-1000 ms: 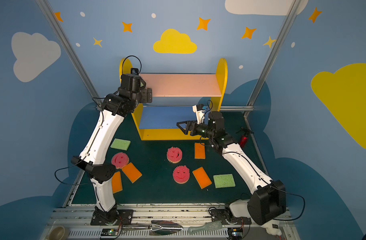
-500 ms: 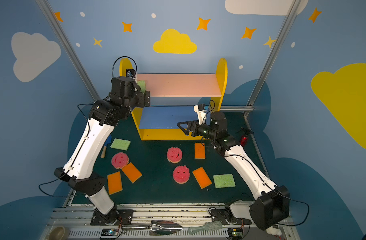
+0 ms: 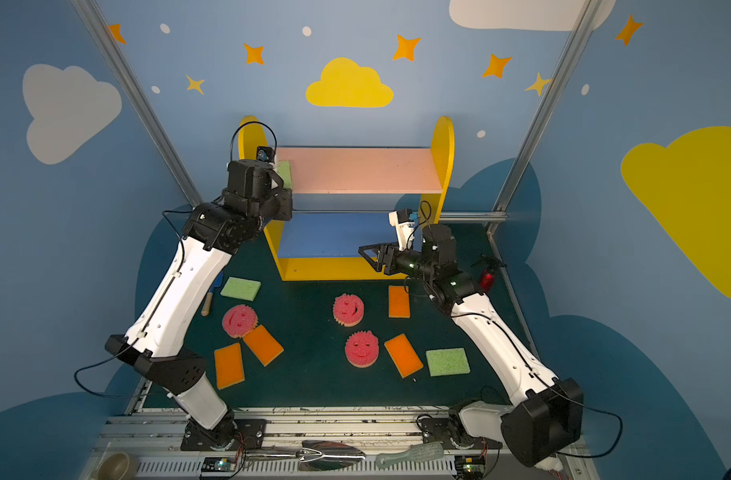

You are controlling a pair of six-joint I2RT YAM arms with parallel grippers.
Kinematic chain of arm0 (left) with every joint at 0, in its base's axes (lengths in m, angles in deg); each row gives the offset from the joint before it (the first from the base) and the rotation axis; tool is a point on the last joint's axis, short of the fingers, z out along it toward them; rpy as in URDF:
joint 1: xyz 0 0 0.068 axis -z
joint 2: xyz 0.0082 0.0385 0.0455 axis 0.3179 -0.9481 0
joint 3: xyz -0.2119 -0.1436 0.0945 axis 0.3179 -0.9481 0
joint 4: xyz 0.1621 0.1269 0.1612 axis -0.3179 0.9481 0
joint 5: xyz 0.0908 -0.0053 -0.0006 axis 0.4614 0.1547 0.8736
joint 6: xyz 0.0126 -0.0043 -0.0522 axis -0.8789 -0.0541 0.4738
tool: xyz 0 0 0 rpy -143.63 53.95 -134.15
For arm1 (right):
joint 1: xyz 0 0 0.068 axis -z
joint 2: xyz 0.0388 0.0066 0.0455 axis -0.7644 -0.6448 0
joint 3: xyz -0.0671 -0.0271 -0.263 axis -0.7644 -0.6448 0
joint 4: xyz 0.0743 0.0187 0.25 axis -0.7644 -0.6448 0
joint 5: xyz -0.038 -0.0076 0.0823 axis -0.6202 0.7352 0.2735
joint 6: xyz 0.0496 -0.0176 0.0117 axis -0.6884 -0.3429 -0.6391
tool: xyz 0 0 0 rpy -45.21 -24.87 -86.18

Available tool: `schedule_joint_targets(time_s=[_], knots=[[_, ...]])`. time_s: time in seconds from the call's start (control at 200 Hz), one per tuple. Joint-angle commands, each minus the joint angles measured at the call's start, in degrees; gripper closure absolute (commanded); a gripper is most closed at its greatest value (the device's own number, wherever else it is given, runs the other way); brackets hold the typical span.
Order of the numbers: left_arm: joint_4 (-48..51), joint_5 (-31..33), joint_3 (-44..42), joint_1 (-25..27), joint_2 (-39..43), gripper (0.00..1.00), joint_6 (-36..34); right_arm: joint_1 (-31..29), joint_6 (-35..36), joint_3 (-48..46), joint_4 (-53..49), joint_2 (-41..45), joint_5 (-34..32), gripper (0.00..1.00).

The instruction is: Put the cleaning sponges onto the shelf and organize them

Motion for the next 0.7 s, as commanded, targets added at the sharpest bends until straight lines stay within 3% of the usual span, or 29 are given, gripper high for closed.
schedule_joint_targets(time_s=[0.0,0.21,0.415,0.696], knots=[[-0.97,-3.54,1.73,-1.78,-0.22,0.96,2.08,0.11,0.13,0.92,-0.01,1.12,0.42,0.41],[-0.17,-6.74,6.33,-5.37,-3.94,0.96,3.16,0.2,0.3,0.86,0.06,0.63,0.65,0.42],[4.69,-8.81,16.4,-7.34,-10.4,0.96,3.33,0.25,0.36,0.5,0.64,0.0,0.64,0.42],[3.31,-7.98,16.76,-7.55,-11.18,0.96,1.85,0.44,0.39,0.43,0.74,-0.99,0.95,0.43]])
